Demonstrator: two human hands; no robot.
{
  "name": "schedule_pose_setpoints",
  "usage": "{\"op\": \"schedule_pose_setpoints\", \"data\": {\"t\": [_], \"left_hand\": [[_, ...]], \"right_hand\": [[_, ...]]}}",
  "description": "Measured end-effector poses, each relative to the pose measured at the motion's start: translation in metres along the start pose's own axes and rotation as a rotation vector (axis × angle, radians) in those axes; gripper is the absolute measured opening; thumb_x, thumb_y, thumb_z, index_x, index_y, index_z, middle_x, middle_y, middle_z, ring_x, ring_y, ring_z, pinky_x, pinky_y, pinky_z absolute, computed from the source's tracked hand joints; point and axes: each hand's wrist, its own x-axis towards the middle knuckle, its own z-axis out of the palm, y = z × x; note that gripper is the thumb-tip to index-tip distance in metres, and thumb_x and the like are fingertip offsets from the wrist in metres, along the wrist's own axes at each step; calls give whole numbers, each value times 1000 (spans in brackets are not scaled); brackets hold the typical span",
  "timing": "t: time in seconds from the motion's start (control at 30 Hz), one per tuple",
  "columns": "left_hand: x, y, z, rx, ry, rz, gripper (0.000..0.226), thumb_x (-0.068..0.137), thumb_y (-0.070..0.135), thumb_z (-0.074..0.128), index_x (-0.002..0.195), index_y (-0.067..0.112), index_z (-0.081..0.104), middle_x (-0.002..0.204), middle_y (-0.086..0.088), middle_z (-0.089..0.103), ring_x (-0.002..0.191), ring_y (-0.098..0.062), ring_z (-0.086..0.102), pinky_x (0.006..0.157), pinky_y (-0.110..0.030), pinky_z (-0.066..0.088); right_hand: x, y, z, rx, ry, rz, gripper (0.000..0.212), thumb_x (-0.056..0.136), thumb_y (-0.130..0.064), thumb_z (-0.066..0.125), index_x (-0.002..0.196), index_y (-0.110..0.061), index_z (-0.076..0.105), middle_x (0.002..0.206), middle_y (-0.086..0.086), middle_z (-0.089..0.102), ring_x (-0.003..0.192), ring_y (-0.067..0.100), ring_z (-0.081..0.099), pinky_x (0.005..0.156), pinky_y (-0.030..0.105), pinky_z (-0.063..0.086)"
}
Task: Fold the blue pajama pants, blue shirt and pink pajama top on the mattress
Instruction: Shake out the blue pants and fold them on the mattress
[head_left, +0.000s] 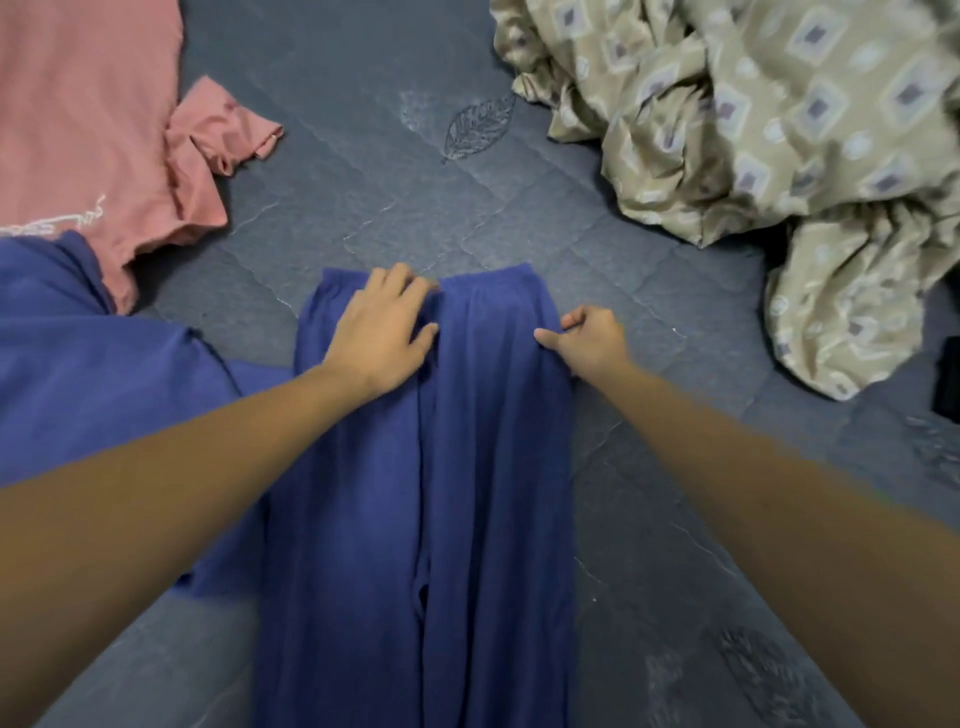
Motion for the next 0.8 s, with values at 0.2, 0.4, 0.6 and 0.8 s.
{"op": "schedule_pose_setpoints", "data": {"t": [0.2, 0.4, 0.6, 0.8], "left_hand": [[49, 87, 36, -97, -368, 382, 52, 97, 27, 55, 149, 28, 47, 145, -1, 51, 126, -28, 50, 105, -50, 43], [60, 111, 57, 62, -358, 516, 29, 94, 20, 59, 122, 27, 65, 121, -2, 56, 105, -26, 46, 84, -51, 48], [59, 99, 58, 159, -380, 551, 1, 95, 14, 60, 96, 13, 60, 106, -10, 57, 90, -26, 42, 79, -52, 46], [64, 126, 57, 192, -338, 359, 6, 101, 15, 48, 97, 20, 49, 115, -12, 63, 103, -36, 58, 69, -40, 37]], "right_hand": [[-47, 45, 2, 89, -119, 40, 34, 70, -26, 88, 78, 0, 67, 73, 7, 67, 71, 23, 62, 78, 54, 59], [-89, 75, 2, 125, -4, 3, 39, 81, -30, 81, 61, -6, 56, 61, 4, 56, 66, 25, 53, 65, 36, 45], [-127, 94, 12, 222, -116, 7, 37, 78, -29, 83, 76, 5, 68, 65, 4, 62, 62, 14, 53, 59, 32, 46], [-175, 122, 10, 497, -120, -6, 52, 83, -46, 65, 99, 3, 66, 93, 10, 75, 87, 26, 74, 82, 49, 58]]}}
